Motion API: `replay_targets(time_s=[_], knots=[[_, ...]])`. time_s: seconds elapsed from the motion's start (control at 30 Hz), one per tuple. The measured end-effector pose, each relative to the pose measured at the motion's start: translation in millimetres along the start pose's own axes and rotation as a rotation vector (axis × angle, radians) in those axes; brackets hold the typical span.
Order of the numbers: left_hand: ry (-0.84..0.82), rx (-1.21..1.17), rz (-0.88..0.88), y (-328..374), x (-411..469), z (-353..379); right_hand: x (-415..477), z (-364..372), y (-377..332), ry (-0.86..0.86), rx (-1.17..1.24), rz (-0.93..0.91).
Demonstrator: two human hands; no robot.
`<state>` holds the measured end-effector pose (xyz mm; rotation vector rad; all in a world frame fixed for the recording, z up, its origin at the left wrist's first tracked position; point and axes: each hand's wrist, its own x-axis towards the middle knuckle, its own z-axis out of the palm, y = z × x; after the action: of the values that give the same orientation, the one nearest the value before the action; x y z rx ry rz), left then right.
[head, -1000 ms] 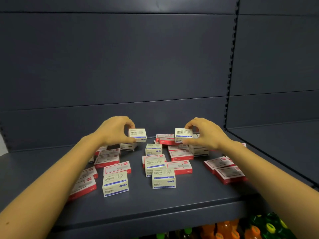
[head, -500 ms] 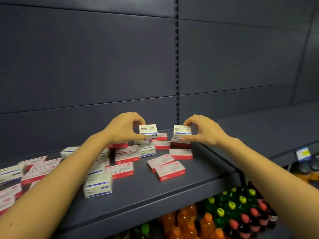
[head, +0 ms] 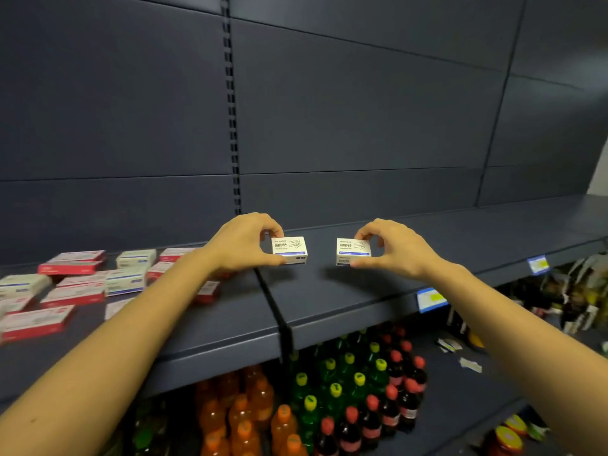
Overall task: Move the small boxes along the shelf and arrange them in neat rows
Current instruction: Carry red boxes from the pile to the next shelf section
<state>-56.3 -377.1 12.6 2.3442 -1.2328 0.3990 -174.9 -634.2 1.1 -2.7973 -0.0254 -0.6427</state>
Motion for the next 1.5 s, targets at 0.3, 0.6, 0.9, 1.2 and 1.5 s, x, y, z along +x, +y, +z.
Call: replay_targets(time_s=[0.3,0.6,0.9,1.2,1.5], knots=[[-0.106,0.011,0.043,59.4,74.4,67.8,-7.9,-24.1,108.4,-0.015,0.018,0.044],[-0.130,-0.019,-0.002,81.3,132.5,121.0,17.0,-28.4,174.2,-0.092,0.061,0.011],[-0.171,-0.058,-0.142,96.3,134.2,144.0,43.4,-26.7,204.6,-0.211,0.303,-0.098],[-0.091,-0.093,-0.280,113.3,117.8,150.3,57.0,-13.9,215.5,-0.417,0.248,-0.251],[0.183,0.254,-0.449,116.7,87.8,119.7,73.7,-23.6,174.2,-0.308,0.141,-0.446]])
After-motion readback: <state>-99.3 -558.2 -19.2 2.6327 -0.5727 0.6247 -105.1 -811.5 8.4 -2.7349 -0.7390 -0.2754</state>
